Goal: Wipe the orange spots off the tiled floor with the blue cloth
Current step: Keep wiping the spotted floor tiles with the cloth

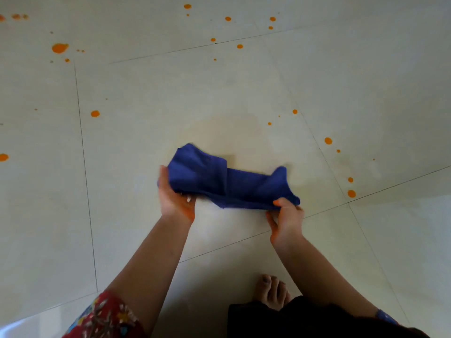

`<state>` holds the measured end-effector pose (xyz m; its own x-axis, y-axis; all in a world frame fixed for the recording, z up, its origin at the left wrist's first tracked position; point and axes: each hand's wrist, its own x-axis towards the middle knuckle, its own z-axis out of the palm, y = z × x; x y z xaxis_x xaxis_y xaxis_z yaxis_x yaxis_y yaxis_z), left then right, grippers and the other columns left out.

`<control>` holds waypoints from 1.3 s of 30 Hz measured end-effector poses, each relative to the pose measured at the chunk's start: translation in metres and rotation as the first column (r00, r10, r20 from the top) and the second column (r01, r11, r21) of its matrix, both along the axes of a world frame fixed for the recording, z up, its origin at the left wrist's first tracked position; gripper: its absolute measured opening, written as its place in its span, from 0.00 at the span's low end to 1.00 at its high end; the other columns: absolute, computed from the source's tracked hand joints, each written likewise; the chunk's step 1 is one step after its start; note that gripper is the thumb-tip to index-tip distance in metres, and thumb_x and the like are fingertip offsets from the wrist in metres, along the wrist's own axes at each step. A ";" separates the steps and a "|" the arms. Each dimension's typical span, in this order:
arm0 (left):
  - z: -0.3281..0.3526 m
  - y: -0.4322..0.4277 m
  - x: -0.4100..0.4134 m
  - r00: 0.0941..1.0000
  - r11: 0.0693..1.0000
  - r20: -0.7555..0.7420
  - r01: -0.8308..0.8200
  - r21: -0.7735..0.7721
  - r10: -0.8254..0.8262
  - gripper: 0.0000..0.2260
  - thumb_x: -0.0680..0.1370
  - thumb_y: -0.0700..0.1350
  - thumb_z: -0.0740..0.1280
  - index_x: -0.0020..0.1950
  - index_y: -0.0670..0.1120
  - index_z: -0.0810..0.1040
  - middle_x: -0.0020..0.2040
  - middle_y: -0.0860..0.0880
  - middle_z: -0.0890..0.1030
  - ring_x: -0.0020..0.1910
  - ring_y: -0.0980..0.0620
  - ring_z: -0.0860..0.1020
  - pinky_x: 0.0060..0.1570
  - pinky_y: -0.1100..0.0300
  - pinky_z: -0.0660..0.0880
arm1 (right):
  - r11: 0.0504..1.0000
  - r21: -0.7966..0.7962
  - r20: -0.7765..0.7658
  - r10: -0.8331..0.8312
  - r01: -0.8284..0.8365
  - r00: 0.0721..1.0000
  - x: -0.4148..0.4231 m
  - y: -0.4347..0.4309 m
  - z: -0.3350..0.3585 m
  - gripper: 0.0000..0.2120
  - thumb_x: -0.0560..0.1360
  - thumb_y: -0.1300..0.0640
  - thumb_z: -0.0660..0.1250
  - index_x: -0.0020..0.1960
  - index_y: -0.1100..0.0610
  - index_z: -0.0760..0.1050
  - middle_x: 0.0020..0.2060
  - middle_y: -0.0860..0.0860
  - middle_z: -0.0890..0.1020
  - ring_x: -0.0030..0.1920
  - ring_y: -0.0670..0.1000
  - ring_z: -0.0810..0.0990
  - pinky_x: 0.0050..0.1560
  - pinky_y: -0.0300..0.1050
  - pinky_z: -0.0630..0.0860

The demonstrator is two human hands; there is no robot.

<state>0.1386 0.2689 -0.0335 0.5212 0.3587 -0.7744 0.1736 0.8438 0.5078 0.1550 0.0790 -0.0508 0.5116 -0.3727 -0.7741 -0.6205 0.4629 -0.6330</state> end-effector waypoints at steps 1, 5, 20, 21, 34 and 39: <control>-0.003 -0.007 -0.002 0.993 0.995 -0.106 0.066 0.079 -0.057 0.17 0.79 0.54 0.63 0.65 0.48 0.75 0.61 0.47 0.79 0.62 0.46 0.77 0.56 0.54 0.75 | 0.996 -0.086 -0.039 -0.008 0.005 0.999 -0.005 0.003 -0.002 0.21 0.74 0.67 0.64 0.65 0.59 0.65 0.60 0.55 0.72 0.49 0.50 0.74 0.53 0.46 0.72; -0.005 -0.037 0.000 0.948 0.965 -0.281 0.200 0.170 -0.147 0.16 0.75 0.38 0.69 0.62 0.42 0.74 0.56 0.45 0.79 0.53 0.45 0.78 0.52 0.52 0.77 | 0.937 -0.348 -0.014 0.023 -0.026 1.000 -0.014 0.021 0.005 0.36 0.70 0.67 0.69 0.73 0.51 0.59 0.69 0.49 0.64 0.67 0.53 0.66 0.68 0.49 0.65; 0.050 -0.006 0.033 0.814 0.890 0.408 0.457 -0.009 -0.414 0.13 0.76 0.44 0.58 0.57 0.42 0.75 0.48 0.43 0.83 0.49 0.45 0.81 0.51 0.54 0.78 | 0.416 -0.005 0.340 0.856 -0.909 0.389 0.073 -0.004 0.053 0.14 0.76 0.42 0.63 0.58 0.46 0.78 0.59 0.45 0.81 0.62 0.42 0.77 0.67 0.44 0.70; 0.052 -0.004 0.033 0.809 0.876 0.404 0.480 -0.037 -0.426 0.14 0.77 0.49 0.58 0.57 0.43 0.76 0.49 0.43 0.83 0.50 0.44 0.81 0.53 0.53 0.77 | 0.460 0.037 0.404 0.805 -0.887 0.435 0.072 -0.006 0.053 0.13 0.76 0.47 0.64 0.58 0.50 0.80 0.58 0.49 0.82 0.61 0.47 0.78 0.64 0.48 0.72; 0.054 -0.012 0.038 0.700 0.473 -0.235 0.653 0.591 -0.674 0.30 0.71 0.44 0.76 0.69 0.49 0.66 0.55 0.48 0.82 0.52 0.53 0.82 0.45 0.63 0.79 | 0.557 -0.595 0.296 0.822 -0.579 0.487 0.050 -0.016 0.074 0.24 0.72 0.63 0.70 0.62 0.40 0.74 0.48 0.48 0.85 0.52 0.49 0.82 0.59 0.50 0.77; 0.088 -0.024 0.046 0.497 0.061 -0.386 0.670 0.740 -0.777 0.41 0.70 0.38 0.73 0.76 0.60 0.56 0.47 0.44 0.82 0.47 0.49 0.81 0.46 0.54 0.79 | 0.289 -0.902 0.113 0.875 -0.321 0.471 0.035 -0.035 0.098 0.16 0.68 0.60 0.74 0.53 0.48 0.80 0.48 0.46 0.80 0.47 0.47 0.80 0.48 0.47 0.78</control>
